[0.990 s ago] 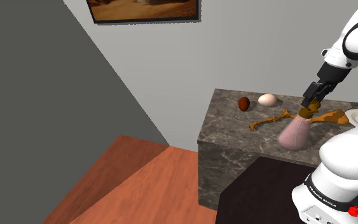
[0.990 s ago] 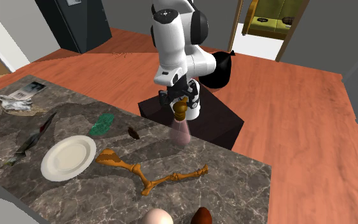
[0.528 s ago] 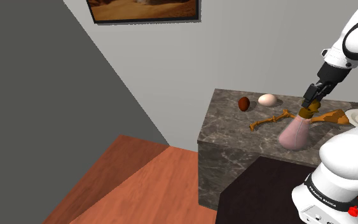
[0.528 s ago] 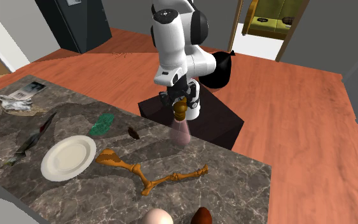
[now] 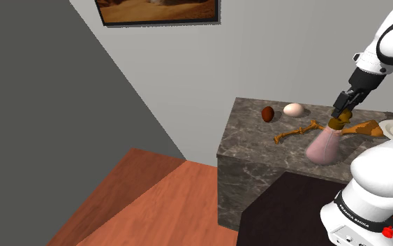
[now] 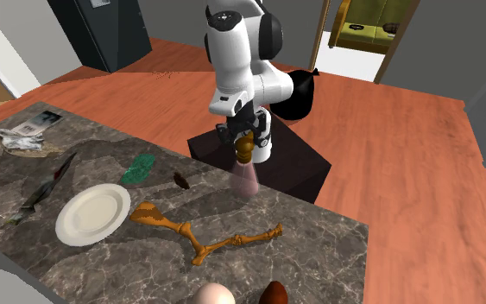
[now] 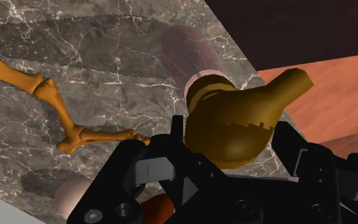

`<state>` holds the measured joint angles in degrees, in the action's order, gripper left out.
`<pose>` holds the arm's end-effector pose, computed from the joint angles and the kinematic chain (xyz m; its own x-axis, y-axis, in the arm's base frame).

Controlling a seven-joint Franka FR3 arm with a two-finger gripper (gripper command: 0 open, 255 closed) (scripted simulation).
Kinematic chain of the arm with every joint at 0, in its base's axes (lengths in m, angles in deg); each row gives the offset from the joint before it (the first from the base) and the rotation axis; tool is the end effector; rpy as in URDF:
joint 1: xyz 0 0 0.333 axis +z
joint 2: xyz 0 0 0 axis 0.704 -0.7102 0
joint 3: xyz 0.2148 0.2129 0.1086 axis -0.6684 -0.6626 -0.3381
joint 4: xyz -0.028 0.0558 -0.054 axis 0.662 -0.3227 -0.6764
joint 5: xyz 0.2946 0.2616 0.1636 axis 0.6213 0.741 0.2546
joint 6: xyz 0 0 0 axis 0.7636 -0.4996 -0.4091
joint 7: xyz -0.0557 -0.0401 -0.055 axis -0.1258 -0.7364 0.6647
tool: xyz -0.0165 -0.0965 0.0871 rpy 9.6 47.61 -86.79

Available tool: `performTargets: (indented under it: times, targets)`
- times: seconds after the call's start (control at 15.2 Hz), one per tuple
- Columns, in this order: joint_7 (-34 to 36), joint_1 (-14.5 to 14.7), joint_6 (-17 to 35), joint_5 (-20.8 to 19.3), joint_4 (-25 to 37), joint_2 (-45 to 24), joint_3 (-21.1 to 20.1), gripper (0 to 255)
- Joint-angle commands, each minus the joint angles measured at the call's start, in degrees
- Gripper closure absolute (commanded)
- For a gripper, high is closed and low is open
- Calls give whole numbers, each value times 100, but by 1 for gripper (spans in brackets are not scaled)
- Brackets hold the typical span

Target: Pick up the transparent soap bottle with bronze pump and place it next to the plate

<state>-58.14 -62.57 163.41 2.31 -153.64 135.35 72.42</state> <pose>0.1977 -0.2037 0.4305 0.9769 -0.1969 0.0832 -0.1882 -0.9768 -0.1019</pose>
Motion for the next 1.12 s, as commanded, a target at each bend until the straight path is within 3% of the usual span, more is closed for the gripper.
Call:
performTargets:
  times: [0.0, 1.06]
  targets:
    - [11, 26, -112, 49, 110, 4, -52, 255]
    - [88, 280, -1136, 462, 1407, -249, -461, 255]
